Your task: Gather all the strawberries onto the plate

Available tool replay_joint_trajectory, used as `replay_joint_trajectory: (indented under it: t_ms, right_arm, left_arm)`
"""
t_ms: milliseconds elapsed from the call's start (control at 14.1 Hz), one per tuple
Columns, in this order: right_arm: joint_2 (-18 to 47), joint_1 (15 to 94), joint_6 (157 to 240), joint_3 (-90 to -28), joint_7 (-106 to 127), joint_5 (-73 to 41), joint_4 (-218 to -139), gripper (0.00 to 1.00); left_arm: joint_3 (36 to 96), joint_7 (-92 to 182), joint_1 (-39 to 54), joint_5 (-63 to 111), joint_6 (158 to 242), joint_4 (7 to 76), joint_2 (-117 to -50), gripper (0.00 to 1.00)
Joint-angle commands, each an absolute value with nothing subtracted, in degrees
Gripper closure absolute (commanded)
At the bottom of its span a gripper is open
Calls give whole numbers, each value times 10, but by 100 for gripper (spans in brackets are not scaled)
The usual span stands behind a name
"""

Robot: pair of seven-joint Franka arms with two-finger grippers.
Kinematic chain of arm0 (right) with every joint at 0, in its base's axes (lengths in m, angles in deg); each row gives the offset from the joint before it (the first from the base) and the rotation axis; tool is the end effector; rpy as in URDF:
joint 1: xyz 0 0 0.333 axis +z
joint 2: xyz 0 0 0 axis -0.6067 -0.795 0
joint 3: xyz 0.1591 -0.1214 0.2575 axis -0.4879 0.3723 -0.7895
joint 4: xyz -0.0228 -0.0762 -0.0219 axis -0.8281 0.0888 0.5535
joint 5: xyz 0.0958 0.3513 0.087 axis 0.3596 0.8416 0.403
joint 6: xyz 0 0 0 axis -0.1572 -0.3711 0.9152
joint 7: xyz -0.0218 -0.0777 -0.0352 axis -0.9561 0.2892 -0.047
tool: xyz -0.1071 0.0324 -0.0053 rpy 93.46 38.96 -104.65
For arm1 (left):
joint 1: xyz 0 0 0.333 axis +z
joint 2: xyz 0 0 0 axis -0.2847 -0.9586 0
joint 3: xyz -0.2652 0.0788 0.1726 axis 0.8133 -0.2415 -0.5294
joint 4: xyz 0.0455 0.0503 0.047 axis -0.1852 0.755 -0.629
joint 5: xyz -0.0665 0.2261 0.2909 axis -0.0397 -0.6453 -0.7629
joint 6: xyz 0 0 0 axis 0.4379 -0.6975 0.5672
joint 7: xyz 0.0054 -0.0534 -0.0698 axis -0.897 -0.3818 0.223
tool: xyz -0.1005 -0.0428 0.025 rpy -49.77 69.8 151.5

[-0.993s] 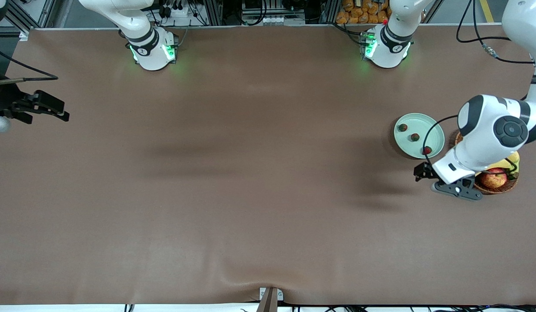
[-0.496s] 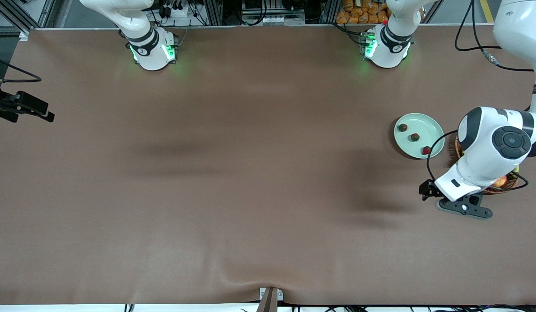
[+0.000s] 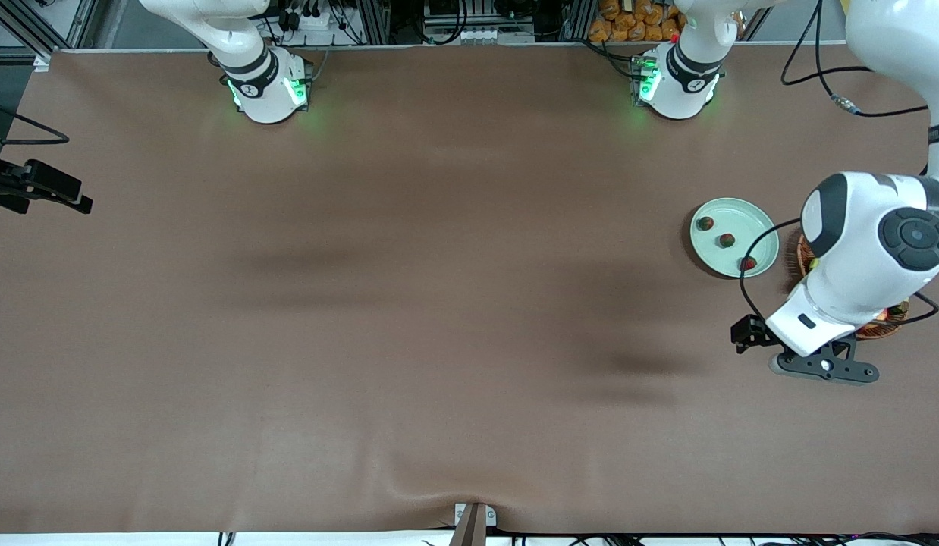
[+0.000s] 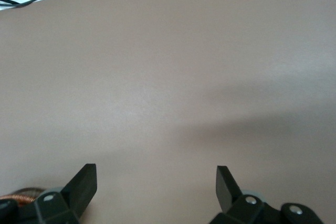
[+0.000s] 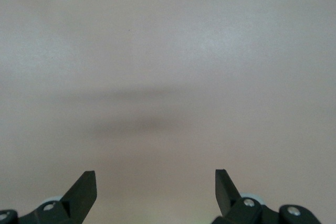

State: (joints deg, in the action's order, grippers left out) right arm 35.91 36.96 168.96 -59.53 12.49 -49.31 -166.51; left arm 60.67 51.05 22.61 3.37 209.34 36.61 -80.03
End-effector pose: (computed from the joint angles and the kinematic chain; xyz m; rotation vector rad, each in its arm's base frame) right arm 0.5374 -0.0414 0.6297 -3.0775 0.0596 0.0746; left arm 0.6640 -0.0522 0.4223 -3.0283 0.3022 -0.2654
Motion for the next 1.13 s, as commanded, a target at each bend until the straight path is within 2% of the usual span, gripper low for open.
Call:
replay_joint_trajectory:
  t_ms: [0,638,922,1064]
  right_arm:
    - [368,365,1687,-600,129,-482,-1672,0]
    - [368,366,1688,-602,129,-483,-1672,0]
    - [368,366,1687,-602,129,-482,-1672,0]
    - [368,366,1687,-602,129,-483,-1672,0]
  left_arm:
    - [594,510,212,48,2029,371,-745,0]
    - [566,494,156,104,1885,374,-636,0]
    - [525,494,131,105,1878,355,-631,0]
    - [523,490,131,105,1844,381,-584,0]
